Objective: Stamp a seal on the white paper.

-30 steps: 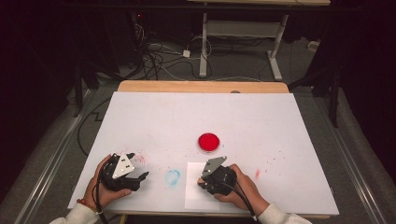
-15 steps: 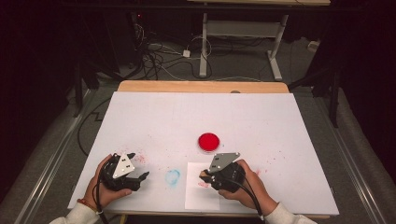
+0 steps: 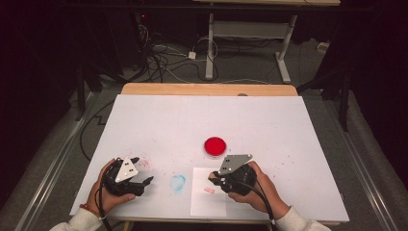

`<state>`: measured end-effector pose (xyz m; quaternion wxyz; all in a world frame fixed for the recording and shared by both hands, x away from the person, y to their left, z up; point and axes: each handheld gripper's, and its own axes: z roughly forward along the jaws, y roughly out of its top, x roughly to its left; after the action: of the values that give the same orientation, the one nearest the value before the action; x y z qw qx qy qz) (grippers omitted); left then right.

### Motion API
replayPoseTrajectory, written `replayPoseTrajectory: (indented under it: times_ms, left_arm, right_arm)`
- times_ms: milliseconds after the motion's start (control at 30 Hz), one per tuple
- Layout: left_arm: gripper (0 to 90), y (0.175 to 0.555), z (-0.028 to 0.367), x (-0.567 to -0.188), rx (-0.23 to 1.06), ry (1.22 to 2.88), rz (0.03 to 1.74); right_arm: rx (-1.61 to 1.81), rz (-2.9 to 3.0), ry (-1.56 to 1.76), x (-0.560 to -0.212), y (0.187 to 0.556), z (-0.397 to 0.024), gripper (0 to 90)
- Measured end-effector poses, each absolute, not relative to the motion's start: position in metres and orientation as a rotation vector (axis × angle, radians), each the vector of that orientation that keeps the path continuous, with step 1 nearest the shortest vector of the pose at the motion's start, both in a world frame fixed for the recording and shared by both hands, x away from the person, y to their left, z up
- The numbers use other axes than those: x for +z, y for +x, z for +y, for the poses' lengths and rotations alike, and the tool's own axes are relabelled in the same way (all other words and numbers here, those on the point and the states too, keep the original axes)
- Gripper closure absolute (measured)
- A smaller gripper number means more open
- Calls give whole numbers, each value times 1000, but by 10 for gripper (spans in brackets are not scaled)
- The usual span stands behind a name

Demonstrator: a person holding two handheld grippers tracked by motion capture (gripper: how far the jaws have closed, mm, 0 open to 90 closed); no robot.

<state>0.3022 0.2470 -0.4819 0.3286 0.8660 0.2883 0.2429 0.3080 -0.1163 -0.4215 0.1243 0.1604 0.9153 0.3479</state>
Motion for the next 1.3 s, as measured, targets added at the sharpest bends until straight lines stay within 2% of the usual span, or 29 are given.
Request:
replayPoseTrajectory:
  times_ms: [1300]
  left_arm:
    - [182, 298, 250, -483, 626, 2278, 767]
  right_arm:
    - [1032, 2545, 598, -405, 338, -144, 764]
